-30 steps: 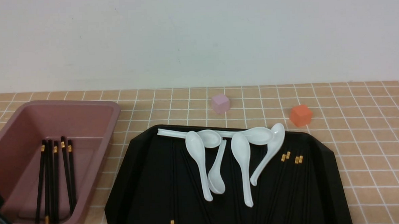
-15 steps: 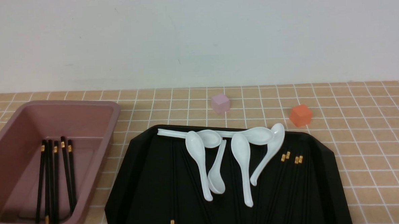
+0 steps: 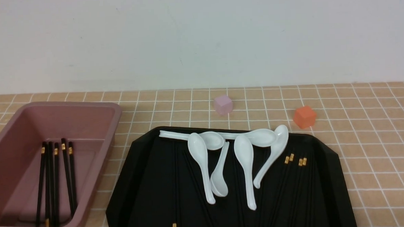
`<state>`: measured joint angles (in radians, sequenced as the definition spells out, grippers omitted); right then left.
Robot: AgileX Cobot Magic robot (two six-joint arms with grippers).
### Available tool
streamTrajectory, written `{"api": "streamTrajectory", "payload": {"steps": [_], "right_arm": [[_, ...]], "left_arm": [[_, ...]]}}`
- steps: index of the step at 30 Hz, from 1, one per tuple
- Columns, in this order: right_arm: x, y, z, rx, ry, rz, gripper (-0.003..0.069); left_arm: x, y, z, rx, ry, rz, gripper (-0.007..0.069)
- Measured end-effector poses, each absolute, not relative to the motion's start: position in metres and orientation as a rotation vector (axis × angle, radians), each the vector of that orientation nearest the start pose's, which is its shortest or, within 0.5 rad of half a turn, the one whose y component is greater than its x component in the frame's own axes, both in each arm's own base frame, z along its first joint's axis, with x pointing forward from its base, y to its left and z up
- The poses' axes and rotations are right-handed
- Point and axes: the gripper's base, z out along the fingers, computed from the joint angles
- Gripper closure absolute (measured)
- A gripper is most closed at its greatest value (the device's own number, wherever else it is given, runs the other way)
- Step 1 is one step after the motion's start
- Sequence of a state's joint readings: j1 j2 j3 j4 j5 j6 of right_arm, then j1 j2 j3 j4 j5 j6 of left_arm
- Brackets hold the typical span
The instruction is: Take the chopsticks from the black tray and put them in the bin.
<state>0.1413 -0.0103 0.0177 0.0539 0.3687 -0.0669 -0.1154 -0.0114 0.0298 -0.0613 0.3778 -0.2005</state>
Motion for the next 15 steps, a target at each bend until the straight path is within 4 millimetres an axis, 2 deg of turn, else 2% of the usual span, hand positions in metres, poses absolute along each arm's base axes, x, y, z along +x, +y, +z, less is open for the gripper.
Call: {"api": "streamTrajectory", "payload": {"steps": [15], "right_arm": [[0.0518, 0.0092, 0.1746, -0.16, 1.854, 0.104, 0.0419]], "left_arm": [[0.0519, -0.0081, 0.1697, -0.119, 1.886, -0.276, 0.062]]}}
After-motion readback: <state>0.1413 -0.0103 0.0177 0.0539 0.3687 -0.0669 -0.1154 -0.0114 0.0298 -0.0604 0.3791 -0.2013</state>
